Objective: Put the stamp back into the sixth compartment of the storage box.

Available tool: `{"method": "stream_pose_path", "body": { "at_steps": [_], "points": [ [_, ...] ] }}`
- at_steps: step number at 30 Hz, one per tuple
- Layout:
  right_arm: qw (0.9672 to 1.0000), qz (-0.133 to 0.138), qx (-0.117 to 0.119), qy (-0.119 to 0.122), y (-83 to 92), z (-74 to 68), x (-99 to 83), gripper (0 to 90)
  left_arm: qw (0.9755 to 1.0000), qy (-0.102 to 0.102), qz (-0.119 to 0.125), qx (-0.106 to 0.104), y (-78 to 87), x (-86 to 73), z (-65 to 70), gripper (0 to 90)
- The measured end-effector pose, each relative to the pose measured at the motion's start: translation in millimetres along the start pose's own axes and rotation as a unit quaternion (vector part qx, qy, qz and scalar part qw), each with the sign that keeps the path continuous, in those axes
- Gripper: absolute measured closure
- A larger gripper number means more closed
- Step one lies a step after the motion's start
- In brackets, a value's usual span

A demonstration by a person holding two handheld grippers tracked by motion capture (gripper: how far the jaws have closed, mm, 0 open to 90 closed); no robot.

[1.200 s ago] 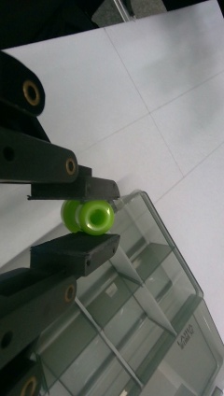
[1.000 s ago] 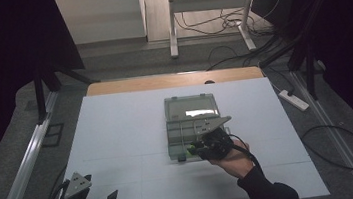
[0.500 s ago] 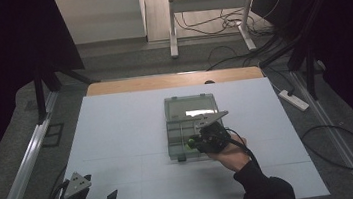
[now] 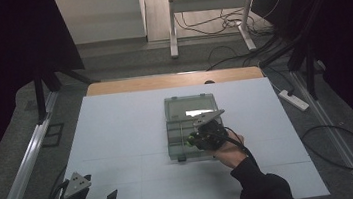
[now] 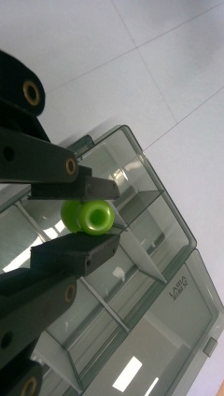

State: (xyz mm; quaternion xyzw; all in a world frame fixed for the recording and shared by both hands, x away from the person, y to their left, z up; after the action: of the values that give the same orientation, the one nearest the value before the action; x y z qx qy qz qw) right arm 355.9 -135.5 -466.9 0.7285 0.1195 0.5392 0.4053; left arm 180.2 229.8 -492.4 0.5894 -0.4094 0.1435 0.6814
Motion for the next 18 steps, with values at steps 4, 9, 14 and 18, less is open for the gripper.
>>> {"method": "stream_pose_path", "body": {
  "at_steps": [4,9,14,18],
  "points": [
    [1.0000,-0.004,-0.004,0.001,-4.3,-0.2,-1.6,72.3,1.0000,-0.001,0.000,0.000,-0.1,0.0,0.3,1.3],
    [0.9999,-0.008,-0.007,-0.003,-8.5,2.1,-4.5,72.3,1.0000,0.000,0.000,-0.001,0.0,-0.1,-0.1,1.3],
    [0.9998,-0.014,-0.012,-0.002,-14.1,2.9,-8.6,72.3,1.0000,-0.001,0.000,0.000,0.0,0.0,0.3,1.3],
    [0.9997,-0.020,-0.014,-0.001,-18.2,2.9,-10.2,72.3,1.0000,-0.001,0.000,0.000,0.0,0.0,0.3,1.3]
  ]
}}
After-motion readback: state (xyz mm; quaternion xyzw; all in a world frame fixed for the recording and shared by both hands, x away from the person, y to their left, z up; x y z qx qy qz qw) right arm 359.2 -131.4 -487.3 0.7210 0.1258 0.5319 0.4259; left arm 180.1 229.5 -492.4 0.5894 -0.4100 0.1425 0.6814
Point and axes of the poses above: each handheld gripper's, and its own axes: y roughly backward along the jaws, x roughly out of its top, z roughly to its right, the point moved 1 cm from there along -y, roughly forward along the jaws, and after that the axes turned 8 degrees about x, right-handed, at the moved point
